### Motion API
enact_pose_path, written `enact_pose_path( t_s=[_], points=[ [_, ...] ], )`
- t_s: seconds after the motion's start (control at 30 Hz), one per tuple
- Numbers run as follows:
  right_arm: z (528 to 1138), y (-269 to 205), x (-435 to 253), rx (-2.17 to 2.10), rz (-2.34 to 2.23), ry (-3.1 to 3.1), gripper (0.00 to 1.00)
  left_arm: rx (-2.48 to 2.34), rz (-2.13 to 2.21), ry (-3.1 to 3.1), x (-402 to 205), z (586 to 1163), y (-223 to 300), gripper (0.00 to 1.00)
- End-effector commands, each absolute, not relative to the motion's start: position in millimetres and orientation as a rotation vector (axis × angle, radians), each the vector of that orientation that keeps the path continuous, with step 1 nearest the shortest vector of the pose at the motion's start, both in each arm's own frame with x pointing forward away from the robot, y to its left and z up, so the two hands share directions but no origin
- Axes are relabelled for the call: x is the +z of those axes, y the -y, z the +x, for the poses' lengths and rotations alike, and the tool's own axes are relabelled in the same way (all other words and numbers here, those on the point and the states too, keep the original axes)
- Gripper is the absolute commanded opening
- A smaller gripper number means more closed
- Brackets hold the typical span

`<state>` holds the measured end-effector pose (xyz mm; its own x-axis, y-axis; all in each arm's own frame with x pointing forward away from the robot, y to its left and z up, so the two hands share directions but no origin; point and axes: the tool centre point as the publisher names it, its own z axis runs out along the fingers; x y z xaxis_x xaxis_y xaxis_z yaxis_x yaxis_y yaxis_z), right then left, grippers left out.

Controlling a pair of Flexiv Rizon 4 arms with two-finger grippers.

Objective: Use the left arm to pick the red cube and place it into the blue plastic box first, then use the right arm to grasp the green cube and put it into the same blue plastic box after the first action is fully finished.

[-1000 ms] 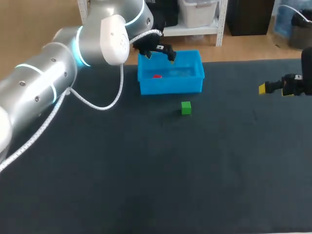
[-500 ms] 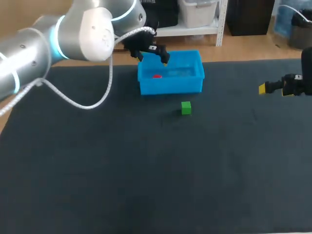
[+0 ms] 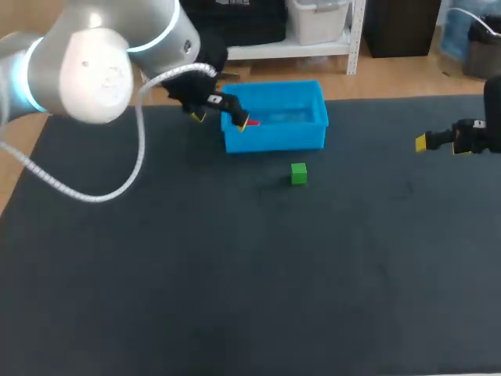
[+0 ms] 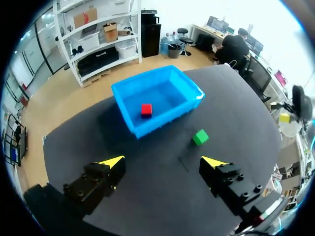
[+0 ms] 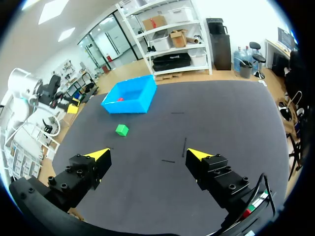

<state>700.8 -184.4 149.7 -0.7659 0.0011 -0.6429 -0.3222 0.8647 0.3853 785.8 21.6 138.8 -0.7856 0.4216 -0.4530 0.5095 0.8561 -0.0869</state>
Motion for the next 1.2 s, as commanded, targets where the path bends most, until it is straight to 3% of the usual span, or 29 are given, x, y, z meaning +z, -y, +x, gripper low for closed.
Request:
enact_pose_path(
  t_s=[0.03, 1.2],
  points=[
    [700, 185, 150, 0.638, -0.232, -2.373, 1.00, -0.373, 0.602, -2.352, 117, 717, -65, 1.00],
    [700, 185, 150, 0.638, -0.232, -2.373, 1.00, -0.519, 0.760, -2.378, 121, 692, -84, 1.00]
  ],
)
